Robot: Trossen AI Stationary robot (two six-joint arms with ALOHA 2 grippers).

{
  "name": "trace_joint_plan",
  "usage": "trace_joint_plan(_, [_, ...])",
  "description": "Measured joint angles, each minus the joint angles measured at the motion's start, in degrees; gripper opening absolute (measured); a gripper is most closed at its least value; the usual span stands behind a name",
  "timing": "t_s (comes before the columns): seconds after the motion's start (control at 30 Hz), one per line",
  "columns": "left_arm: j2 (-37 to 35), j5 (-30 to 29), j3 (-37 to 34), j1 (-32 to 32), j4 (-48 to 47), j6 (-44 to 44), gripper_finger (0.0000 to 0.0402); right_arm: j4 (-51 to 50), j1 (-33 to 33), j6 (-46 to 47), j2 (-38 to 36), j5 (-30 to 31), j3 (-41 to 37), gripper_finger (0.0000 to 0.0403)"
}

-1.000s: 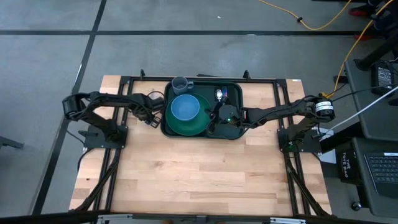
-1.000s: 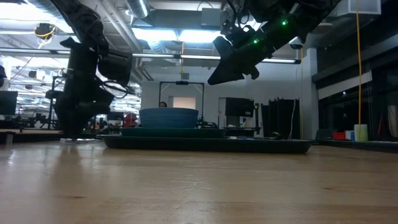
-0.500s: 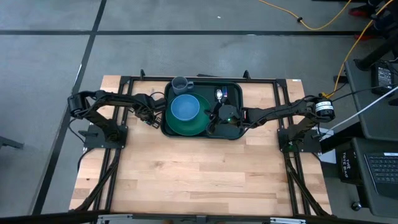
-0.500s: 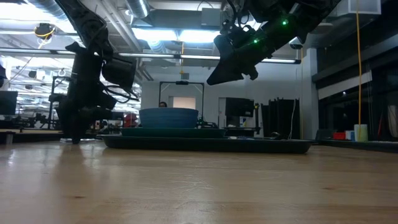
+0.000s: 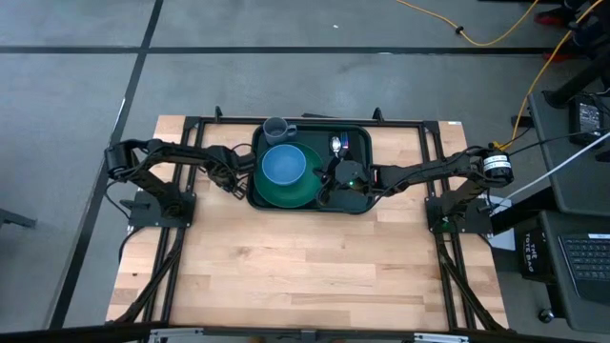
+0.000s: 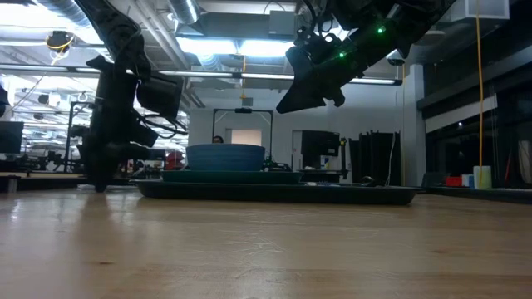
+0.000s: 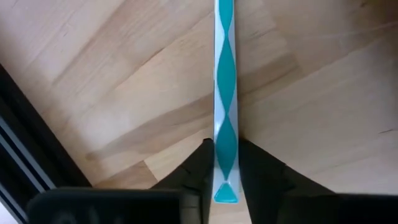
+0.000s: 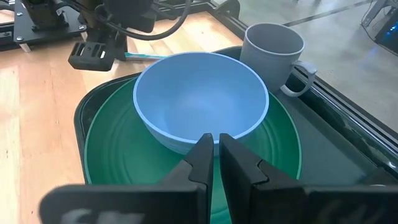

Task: Set up tray
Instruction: Put the blue patterned table knife on top of the table napkin on the black tray

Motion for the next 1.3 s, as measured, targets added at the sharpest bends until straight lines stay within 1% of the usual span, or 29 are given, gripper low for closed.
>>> trace_joint_plan(0.1, [0.0,-0.1,0.0,0.0,-0.3,0.1,0.0043,0.0,0.0,0.0,0.0,0.0,0.0,0.0032])
trace_joint_plan(0.2, [0.0,-0.2,0.0,0.0,-0.5,0.4,0.0030,0.0,0.0,0.0,0.0,0.0,0.0,0.0032])
trace_joint_plan(0.4, [-0.1,-1.5,-0.1,0.4,-2.0,1.9,0.0029,0.0,0.0,0.1,0.0,0.0,0.0,0.0032])
trace_joint_plan(0.53, [-1.7,-1.7,-0.3,1.5,-2.2,3.1,0.0028,0.0,0.0,0.1,0.0,-0.1,0.0,0.0032])
trace_joint_plan(0.8, [-8.3,-6.3,-0.4,5.9,-7.5,2.9,0.0028,0.0,0.0,0.2,0.0,-0.1,0.0,0.0032])
trace_joint_plan(1.1, [-17.8,-7.6,-0.3,7.7,-6.8,3.6,0.0028,0.0,0.0,0.2,0.0,-0.1,0.0,0.0032])
trace_joint_plan(1.3, [-25.3,-6.9,-0.3,6.7,-6.1,6.2,0.0028,0.0,0.0,0.2,0.0,-0.1,0.0,0.0032])
